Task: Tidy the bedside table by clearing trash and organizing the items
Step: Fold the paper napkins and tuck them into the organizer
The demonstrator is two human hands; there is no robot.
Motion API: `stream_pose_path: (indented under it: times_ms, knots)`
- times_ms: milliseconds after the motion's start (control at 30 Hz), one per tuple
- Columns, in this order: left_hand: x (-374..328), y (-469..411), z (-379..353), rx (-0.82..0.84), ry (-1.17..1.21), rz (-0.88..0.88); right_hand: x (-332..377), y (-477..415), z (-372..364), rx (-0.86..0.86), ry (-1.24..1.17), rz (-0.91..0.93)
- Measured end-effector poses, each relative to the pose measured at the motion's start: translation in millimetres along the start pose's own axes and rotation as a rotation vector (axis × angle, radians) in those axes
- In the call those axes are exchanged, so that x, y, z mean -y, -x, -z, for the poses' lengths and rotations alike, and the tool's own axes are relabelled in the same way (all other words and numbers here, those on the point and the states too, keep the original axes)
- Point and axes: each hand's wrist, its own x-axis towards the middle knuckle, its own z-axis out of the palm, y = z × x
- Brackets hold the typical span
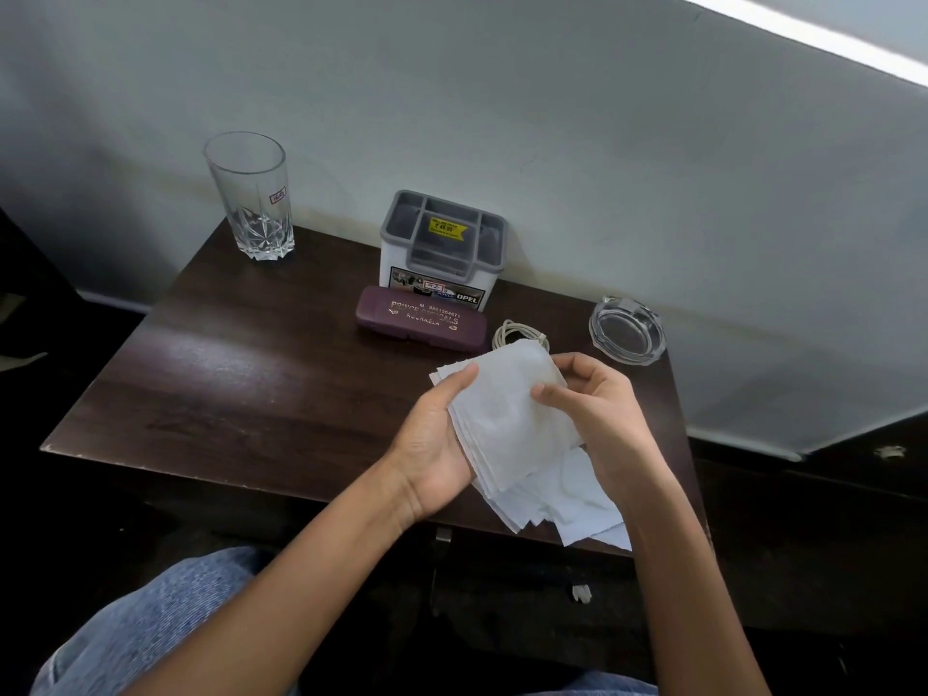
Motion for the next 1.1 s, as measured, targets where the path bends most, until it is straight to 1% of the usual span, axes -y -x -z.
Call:
stream_pose_path:
  times_ms: [133,467,700,867,967,1033,1100]
  knots:
    - [1,0,0,-0.018,0.011,0.014,1,1,0,0.014,-0.031,0.026]
    - [2,-1,1,-0.047,0.015,0.025,0,0,-4,-0.027,0.132,0.061]
    - [5,-3,2,-0.080,-0.012,0.022,1,1,-6,-0.012,0.193,0.078]
    - [6,-3,0,-0.095,0.016,0.030,2,3,-7,0.013,0.225,0.101]
    - [4,-4,-1,-0.141,0.011,0.013,1,1,-4,0.022,0.236,0.111]
    - [-1,-6,1,-0.212,0.019,-0.025,-1,-5,8,-0.066,0.244,0.119]
    - [-4,-10,7,-0.308,0.008,-0.074,-6,-11,27,-0.229,0.299,0.091]
